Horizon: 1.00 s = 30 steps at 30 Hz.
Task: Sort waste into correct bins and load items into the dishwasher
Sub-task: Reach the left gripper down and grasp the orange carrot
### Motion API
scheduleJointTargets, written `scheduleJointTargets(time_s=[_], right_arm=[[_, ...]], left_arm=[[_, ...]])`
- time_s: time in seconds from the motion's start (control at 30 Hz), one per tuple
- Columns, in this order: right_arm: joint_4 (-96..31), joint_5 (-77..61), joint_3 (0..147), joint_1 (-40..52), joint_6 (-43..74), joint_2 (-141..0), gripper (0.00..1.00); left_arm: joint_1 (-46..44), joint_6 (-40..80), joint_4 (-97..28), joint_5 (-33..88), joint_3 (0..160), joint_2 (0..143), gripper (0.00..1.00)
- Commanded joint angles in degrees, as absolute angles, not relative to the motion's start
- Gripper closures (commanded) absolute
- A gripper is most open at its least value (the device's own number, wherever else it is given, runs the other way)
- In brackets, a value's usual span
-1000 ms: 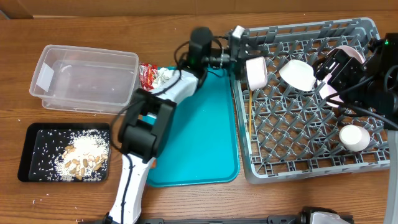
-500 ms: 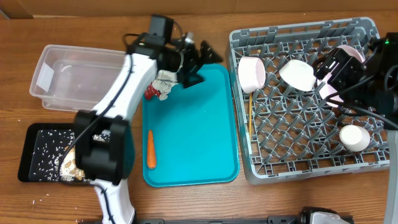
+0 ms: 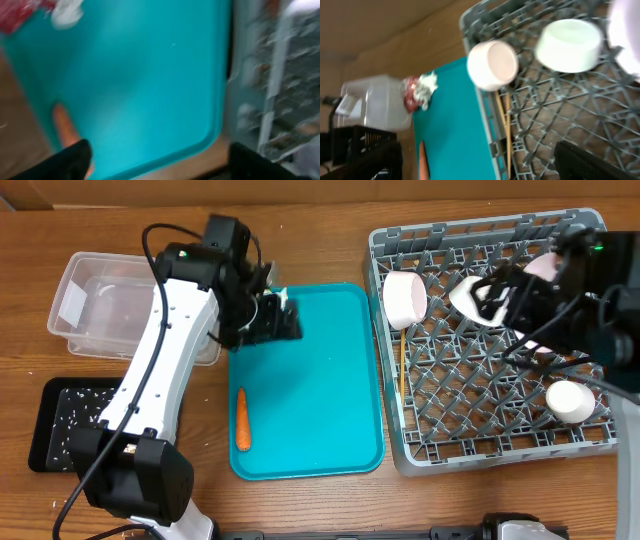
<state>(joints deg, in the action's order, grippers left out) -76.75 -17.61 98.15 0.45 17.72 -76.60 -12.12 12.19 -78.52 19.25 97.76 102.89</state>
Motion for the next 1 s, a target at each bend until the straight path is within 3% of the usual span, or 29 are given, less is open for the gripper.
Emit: scheduleJointTargets(time_s=[0.0,0.13,0.27,0.33,0.73,0.97], right_arm=[[-76.42,-18.94,98.65,4.19,14.96,-77.43,0.00],[-75.83,-17.82,98.65,6.50,15.00,-79.20,0.00],[-76.29,-17.91,98.65,6.70,15.20,-81.69,0.00],[-77.06,-17.89,98.65,6.70,15.18,-82.89,0.00],[-77.78,-17.89,98.65,6.70,15.16,-84.99,0.00],[-77.93,-17.89,98.65,6.70,15.18,-84.99,0.00]], left_arm=[[-12.05,14.46,-82.15,9.67,96.57,102.76,0.17],[-12.03,17.63,-82.54,7.86,90.65,102.74,0.17],[-12.03,22.33,-76.75,7.88,80.95,102.74,0.33],[-12.03,24.21,-73.30,7.88,76.01,102.74,0.36],[-11.97,30.52,-52.38,4.40,54.65,102.76,0.35],[-11.97,30.81,-51.31,5.15,53.71,102.74,0.52]])
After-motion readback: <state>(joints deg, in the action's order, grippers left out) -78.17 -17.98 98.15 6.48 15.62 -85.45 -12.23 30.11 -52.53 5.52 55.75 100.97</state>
